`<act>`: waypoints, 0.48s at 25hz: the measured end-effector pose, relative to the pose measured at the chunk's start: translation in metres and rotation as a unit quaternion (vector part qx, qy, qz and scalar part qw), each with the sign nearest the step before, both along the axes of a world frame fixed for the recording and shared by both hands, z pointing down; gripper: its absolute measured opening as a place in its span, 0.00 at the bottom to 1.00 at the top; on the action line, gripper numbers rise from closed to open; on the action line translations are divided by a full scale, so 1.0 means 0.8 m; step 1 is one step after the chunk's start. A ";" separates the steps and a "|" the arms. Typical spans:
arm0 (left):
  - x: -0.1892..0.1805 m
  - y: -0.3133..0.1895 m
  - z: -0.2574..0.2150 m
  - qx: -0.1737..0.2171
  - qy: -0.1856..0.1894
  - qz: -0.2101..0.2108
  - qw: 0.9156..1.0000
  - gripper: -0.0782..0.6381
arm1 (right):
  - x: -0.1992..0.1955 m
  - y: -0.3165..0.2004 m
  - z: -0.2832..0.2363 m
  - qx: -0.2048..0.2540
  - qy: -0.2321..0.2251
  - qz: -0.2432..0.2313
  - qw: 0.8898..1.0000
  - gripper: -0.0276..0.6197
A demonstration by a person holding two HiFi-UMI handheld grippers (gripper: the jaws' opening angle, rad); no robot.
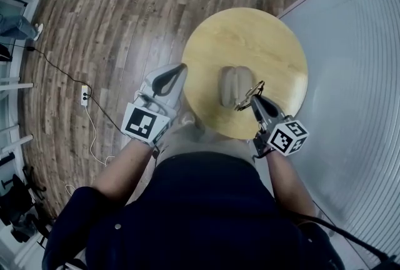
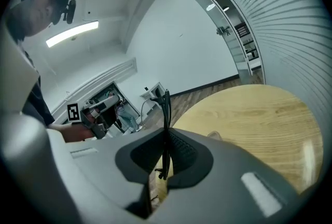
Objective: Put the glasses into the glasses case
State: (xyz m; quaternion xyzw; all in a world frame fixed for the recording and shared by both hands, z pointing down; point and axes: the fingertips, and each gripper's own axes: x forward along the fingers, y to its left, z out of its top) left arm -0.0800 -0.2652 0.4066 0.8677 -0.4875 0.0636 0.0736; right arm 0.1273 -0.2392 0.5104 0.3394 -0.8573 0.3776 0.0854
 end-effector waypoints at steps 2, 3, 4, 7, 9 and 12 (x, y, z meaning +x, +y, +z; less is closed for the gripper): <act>-0.001 -0.006 0.007 -0.005 -0.002 -0.005 1.000 0.12 | -0.003 -0.006 0.010 -0.007 0.001 -0.007 1.000 0.08; -0.001 -0.007 0.010 -0.007 -0.003 -0.007 1.000 0.12 | -0.004 -0.008 0.016 -0.010 0.001 -0.009 1.000 0.08; -0.002 -0.008 0.013 -0.010 -0.004 -0.010 1.000 0.12 | -0.005 -0.009 0.021 -0.014 0.002 -0.011 1.000 0.08; -0.005 -0.010 0.023 -0.017 0.003 -0.018 1.000 0.12 | -0.005 -0.012 0.040 -0.027 0.005 -0.014 1.000 0.08; -0.007 -0.012 0.030 -0.022 0.006 -0.019 1.000 0.12 | -0.008 -0.017 0.050 -0.037 0.004 -0.017 0.999 0.08; -0.009 -0.013 0.046 -0.032 0.006 -0.019 0.999 0.12 | -0.013 -0.020 0.068 -0.052 0.005 -0.027 0.998 0.08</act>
